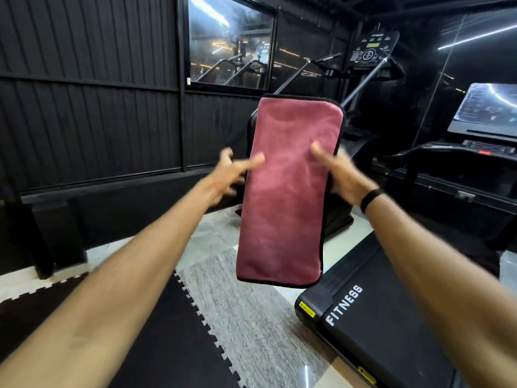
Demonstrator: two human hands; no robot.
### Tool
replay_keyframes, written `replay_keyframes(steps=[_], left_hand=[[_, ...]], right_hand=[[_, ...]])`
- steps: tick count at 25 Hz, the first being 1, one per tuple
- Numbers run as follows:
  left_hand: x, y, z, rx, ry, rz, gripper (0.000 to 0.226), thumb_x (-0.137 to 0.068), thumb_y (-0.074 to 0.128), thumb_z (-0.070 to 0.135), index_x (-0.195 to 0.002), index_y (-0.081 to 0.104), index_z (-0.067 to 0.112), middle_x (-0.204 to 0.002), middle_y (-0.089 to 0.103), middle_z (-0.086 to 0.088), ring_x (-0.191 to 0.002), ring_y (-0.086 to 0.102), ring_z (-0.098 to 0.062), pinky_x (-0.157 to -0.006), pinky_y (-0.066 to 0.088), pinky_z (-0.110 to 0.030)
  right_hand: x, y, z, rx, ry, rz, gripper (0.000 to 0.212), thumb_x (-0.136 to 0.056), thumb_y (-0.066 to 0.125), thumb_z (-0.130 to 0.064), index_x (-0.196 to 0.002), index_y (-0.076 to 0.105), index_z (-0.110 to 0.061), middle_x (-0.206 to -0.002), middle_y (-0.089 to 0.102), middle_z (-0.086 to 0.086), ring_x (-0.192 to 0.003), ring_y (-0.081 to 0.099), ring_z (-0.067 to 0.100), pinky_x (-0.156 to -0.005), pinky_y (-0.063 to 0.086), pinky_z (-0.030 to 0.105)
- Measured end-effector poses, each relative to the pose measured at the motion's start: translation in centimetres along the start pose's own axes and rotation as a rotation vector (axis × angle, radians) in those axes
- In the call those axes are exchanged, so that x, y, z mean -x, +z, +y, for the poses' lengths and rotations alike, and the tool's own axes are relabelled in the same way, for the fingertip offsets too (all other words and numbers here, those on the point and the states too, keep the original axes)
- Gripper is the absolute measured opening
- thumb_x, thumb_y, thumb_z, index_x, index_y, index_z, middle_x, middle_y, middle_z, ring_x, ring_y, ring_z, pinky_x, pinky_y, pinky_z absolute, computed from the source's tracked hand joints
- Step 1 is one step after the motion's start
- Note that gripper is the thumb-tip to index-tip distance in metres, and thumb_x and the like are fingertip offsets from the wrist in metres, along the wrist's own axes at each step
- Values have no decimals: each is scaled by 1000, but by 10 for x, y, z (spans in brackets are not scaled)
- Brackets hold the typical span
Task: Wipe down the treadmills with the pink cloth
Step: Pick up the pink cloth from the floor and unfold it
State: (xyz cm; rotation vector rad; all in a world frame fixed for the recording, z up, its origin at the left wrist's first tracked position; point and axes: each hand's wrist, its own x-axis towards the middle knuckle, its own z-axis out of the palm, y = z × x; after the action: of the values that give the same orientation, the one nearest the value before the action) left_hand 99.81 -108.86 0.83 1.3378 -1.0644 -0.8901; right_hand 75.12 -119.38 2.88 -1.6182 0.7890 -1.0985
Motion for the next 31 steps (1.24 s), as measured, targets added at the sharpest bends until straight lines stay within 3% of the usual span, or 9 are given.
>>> replay_keyframes(steps=[2,4,7,9,16,18,21,24,31], left_hand=[[10,21,-45,10,-153,-112,67,-69,88,26,-125,59,2,-113,69,-17,-89,68,-26,-81,54,-42],[15,35,-65,-5,-156,-5,27,-75,80,4,-97,65,9,-96,67,-14,-82,62,-23,-78,50,-35],[8,37,-66,2,-142,135,40,-80,75,1,-113,56,14,-102,59,-8,-76,56,-11,-66,47,-27],[3,38,-60,-15,-128,133,41,-80,74,-1,-119,63,2,-99,64,-8,-75,57,-10,-64,47,-25],[-23,76,-49,-159,137,38,39,-62,84,-7,-95,75,12,-79,70,-3,-75,67,-20,-68,56,-23],[-38,102,-46,-238,237,21,37,-59,86,-2,-85,76,22,-84,74,0,-84,71,-20,-80,58,-30],[-54,146,-35,-378,361,43,31,-62,85,2,-88,78,17,-74,67,8,-68,60,-2,-66,50,-14],[-79,196,-25,-440,446,56,26,-63,85,3,-86,78,14,-67,61,13,-62,54,4,-54,39,-2],[-175,325,-24,-134,404,-44,15,-68,89,12,-77,77,16,-75,72,0,-65,61,-2,-62,50,-16]], right_hand=[[36,19,47,48,219,-81,53,-85,80,-26,-126,62,3,-108,74,12,-95,72,24,-79,60,35],[49,23,74,84,323,-8,42,-85,79,-11,-114,64,14,-91,72,12,-70,71,15,-58,56,25],[40,5,83,-39,404,134,44,-86,77,-7,-119,52,6,-96,64,15,-68,69,15,-49,52,28],[34,-6,84,-57,350,175,65,-81,82,-8,-134,48,7,-121,62,19,-99,67,23,-68,54,34],[50,-57,58,189,143,146,75,-69,89,-5,-136,55,0,-129,62,16,-118,62,30,-104,50,46],[51,-79,52,310,106,184,73,-69,89,-2,-134,56,-1,-126,63,15,-116,62,27,-102,52,44],[39,-121,47,602,-18,239,48,-71,88,-9,-115,70,-7,-105,71,7,-97,68,21,-85,58,33],[20,-170,46,897,-72,276,29,-79,84,-21,-105,73,-12,-92,68,-1,-86,62,14,-66,43,14],[-40,-309,79,891,-75,277,12,-87,77,-21,-95,70,-16,-83,64,-5,-73,55,4,-62,39,7]])
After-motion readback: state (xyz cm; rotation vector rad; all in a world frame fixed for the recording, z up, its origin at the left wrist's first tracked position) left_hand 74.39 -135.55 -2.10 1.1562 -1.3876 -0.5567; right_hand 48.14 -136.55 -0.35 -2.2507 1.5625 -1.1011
